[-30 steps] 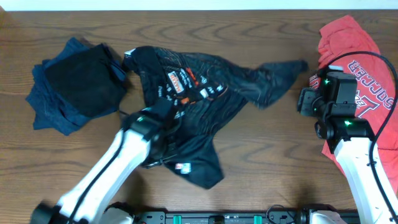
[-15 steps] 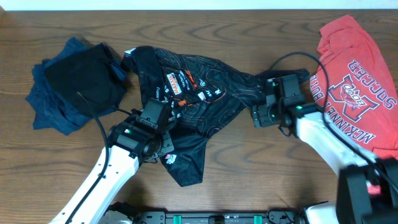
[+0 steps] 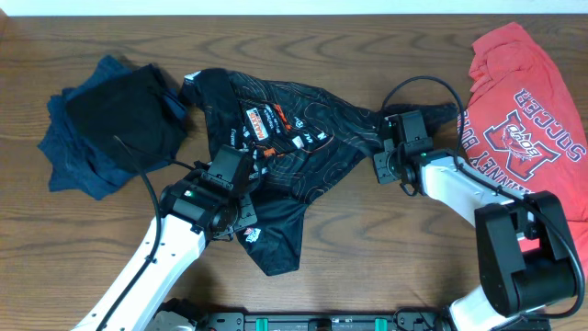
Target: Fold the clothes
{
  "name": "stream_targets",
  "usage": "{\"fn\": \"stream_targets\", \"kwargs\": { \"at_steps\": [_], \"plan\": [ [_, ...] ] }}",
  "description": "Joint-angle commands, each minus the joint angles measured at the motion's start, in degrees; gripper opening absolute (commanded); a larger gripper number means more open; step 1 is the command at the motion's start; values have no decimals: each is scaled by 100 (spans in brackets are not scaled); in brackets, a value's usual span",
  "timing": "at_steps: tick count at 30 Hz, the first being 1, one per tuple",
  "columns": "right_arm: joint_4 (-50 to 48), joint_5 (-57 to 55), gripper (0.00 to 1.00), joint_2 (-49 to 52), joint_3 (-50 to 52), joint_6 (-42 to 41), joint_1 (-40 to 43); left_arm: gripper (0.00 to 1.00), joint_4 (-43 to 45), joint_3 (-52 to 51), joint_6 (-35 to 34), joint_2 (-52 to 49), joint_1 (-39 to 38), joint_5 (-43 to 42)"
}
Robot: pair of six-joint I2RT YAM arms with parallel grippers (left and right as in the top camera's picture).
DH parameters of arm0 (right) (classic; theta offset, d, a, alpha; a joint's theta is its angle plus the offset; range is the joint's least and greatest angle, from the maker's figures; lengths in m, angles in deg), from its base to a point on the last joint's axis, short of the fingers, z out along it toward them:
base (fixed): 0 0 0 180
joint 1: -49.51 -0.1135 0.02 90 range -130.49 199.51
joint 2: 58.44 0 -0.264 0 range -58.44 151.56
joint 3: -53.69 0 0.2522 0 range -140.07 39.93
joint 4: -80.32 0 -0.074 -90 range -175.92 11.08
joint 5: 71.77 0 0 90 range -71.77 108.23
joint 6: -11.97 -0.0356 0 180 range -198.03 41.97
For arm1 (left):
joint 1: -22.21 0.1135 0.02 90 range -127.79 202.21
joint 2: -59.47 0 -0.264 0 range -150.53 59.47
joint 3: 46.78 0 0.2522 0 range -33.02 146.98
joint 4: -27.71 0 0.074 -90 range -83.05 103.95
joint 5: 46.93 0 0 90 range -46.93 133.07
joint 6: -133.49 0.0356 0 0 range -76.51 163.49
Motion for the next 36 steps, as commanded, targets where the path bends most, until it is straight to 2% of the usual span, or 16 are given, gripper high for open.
{"fn": "stream_targets", "kwargs": {
  "at_steps": [1,8,17,18,20,21,27,30,33,36],
  "plan": [
    [74,20,1,175,26,-28,-90,6,-24,-7,72,-17,17,109],
    [282,15,1,-166,26,-413,-96,7,-33,-7,72,-17,17,105],
    [424,-638,1,-1884,26,-662,-90,6,-28,-7,72,-17,17,105],
    [433,-680,1,-2105,26,-660,-90,9,-26,-7,72,-17,17,103],
    [481,-710,1,-2509,26,-656,-79,67,-22,-7,72,-17,17,85],
    [540,-754,1,-2693,26,-660,-79,72,-24,-7,74,-17,17,83],
    [1462,-949,1,-3840,26,-741,-79,73,417,7,186,-15,22,90],
    [2194,-999,1,-4389,26,-796,-72,72,1294,17,380,-20,125,87],
    [2745,-1178,1,-4909,26,-1134,-31,57,2299,17,396,-127,402,-2],
    [2964,-1163,1,-5401,26,-1163,-4,56,3224,48,400,-492,728,-579]
  ]
}}
